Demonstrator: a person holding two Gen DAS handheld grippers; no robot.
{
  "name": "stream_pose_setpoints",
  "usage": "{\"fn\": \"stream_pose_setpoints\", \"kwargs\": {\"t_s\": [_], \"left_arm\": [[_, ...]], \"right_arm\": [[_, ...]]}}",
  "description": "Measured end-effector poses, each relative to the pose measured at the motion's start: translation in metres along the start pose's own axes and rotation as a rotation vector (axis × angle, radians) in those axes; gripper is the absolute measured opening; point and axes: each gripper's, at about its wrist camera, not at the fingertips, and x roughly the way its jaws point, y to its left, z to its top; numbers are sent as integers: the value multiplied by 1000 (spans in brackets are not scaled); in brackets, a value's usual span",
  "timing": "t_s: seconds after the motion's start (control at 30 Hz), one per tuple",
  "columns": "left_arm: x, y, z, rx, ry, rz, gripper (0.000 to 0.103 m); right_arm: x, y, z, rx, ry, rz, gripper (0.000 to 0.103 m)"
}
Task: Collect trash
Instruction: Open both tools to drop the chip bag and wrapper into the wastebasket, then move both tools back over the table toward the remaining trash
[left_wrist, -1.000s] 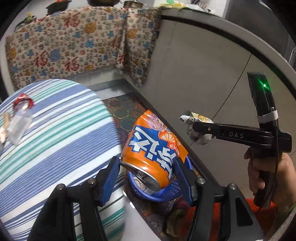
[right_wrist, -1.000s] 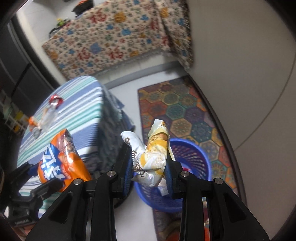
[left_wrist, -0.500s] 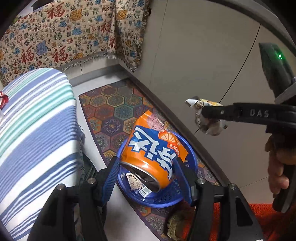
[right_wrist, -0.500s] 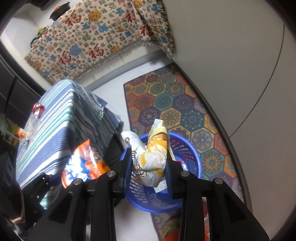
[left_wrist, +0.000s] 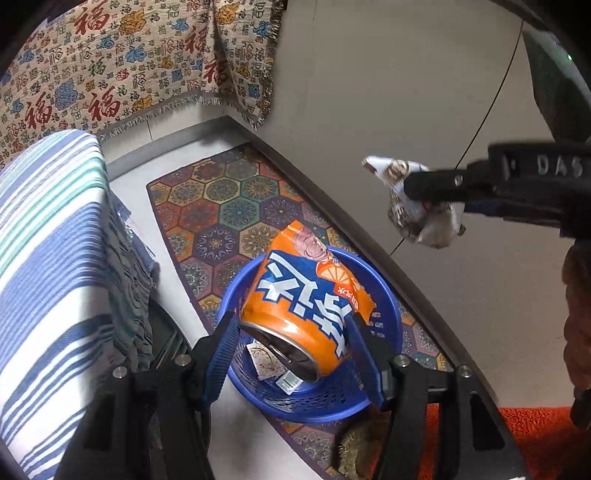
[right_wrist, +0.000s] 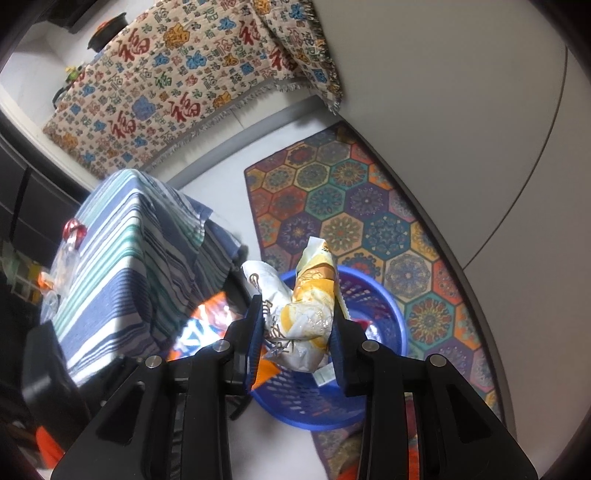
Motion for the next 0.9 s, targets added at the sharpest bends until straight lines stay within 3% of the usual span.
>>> {"fn": "stream_pose_setpoints", "kwargs": {"t_s": [0.2,0.3,0.5,0.73,0.8,0.9], "left_arm": [[15,-8,-3,46,17,-31,63],[26,-12,-4,65,22,-33,77],[18,-8,-5,27,-5,-35,77],[-60,3,-8,24,-108,-27,77],[-89,13,-12,22,-136,-15,77],[-129,38,-25,10,-173,27,77]], "right_arm": [[-1,3,4,5,-22,10,42],[-4,3,7,24,-51,14,58],[-23,1,12,42,-143,-24,69],[-36,17,13,-36,-212,-104,83],[-40,26,12,-64,-235,-127,92],[-44,43,9,-116,-263,-156,96]]}}
